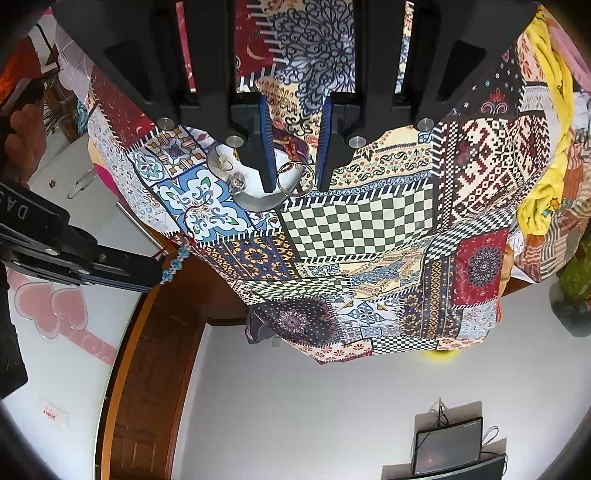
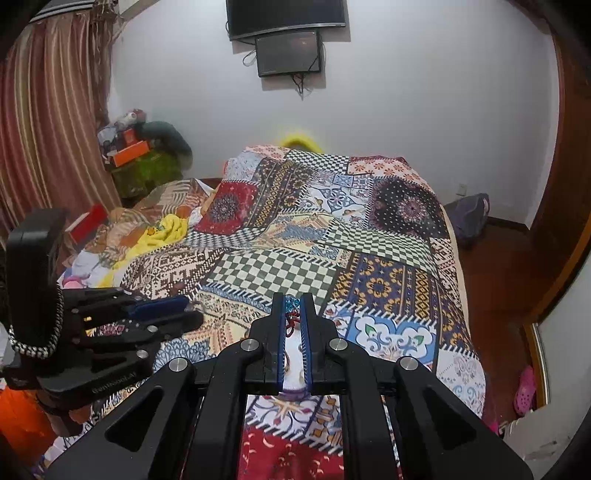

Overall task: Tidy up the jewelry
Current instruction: 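Lower the silver ring into the tin with left gripper while right gripper carries the red bracelet, then open both grippers over the tin and lift them away, then move both grippers toward the gold ring and small ring beside the tin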

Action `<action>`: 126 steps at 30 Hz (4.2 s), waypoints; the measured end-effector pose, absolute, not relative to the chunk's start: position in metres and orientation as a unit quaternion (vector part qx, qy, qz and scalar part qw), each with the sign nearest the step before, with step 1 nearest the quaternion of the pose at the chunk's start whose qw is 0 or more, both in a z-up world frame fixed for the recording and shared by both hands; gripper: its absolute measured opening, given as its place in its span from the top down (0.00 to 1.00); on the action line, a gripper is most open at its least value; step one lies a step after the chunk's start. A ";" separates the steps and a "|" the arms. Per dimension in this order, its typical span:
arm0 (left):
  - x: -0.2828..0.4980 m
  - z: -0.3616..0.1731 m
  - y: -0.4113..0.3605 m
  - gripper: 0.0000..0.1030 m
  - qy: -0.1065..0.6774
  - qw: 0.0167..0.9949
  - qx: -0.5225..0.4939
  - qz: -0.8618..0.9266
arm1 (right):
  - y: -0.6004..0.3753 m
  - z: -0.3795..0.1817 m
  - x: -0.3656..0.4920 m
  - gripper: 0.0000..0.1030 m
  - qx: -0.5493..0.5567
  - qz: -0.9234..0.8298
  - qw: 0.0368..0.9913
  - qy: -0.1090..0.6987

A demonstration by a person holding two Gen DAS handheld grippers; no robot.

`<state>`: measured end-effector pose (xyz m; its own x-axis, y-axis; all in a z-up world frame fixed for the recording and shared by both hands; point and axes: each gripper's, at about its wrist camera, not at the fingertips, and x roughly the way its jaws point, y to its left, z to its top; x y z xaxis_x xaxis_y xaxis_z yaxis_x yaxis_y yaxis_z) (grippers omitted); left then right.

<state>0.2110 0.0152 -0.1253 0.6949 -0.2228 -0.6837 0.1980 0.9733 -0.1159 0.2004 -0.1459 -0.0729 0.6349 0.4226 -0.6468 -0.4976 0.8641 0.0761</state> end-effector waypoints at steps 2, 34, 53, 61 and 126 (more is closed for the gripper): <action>0.215 -0.128 0.014 0.80 0.376 0.919 -0.017 -0.116 | -0.144 -0.073 0.203 0.94 -0.052 0.260 0.901 0.342; 0.263 -0.185 -0.007 0.80 0.448 0.881 -0.010 -0.153 | -0.138 -0.173 0.242 0.94 -0.060 0.260 0.838 0.476; 0.249 -0.167 0.004 0.80 0.433 0.890 -0.022 -0.144 | -0.137 -0.162 0.231 0.77 -0.087 0.251 0.842 0.470; 0.230 -0.144 0.014 0.80 0.412 0.901 -0.023 -0.131 | -0.135 -0.137 0.217 0.77 -0.098 0.241 0.858 0.442; 0.182 -0.208 0.027 0.92 0.467 0.876 -0.042 -0.112 | -0.106 -0.187 0.180 0.76 -0.125 0.270 0.813 0.500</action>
